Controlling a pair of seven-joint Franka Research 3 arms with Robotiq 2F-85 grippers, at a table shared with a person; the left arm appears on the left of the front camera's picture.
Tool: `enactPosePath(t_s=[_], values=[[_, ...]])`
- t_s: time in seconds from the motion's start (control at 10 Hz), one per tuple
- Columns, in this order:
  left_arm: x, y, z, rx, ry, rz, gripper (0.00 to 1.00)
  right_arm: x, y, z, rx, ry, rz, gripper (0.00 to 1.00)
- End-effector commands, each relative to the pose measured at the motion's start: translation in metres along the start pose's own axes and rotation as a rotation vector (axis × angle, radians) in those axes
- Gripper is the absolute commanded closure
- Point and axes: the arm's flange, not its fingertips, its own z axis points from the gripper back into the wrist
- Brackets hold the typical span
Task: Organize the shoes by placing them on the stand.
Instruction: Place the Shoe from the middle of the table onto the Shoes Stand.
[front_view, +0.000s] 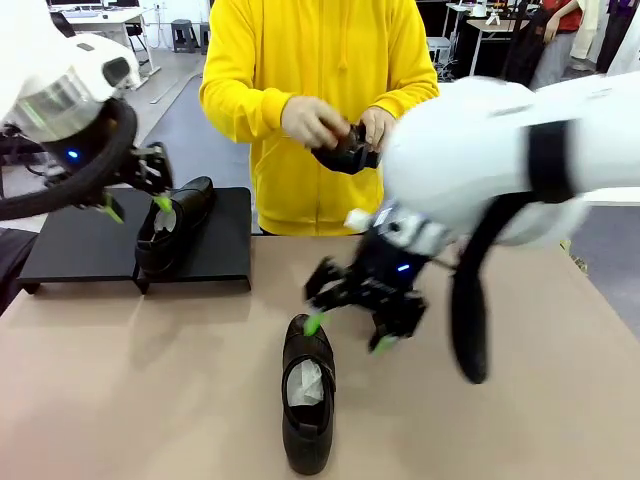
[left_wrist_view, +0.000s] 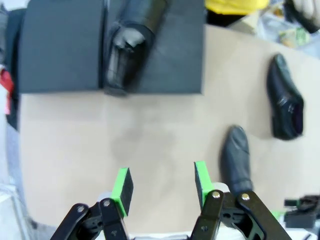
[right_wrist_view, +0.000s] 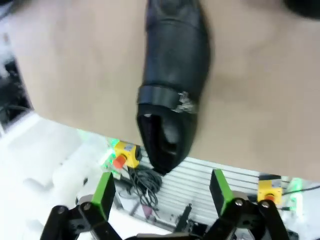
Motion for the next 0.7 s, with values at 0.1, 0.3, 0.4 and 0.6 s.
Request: enactPosePath(t_s=[0.1,0.3,0.4,0.6], values=[[-0.059,-0.029,0.018,-0.077,0.133,0.217,0.34,-0.014,-0.087,0.065,0.053,-0.171,-0.333,0.00],[-0.081,-0.040,0.004,-0.117,0.240,0.295,0.34,-0.006,-0.137,0.088,0.086,-0.222,-0.594,0.00],[-0.091,-0.046,-0.017,-0.110,0.283,0.295,0.34,0.001,-0.159,0.095,0.124,-0.244,-0.739,0.00],[-0.117,-0.059,-0.061,-0.114,0.334,0.156,0.34,-0.001,-0.159,0.093,0.096,-0.237,-0.597,0.00]])
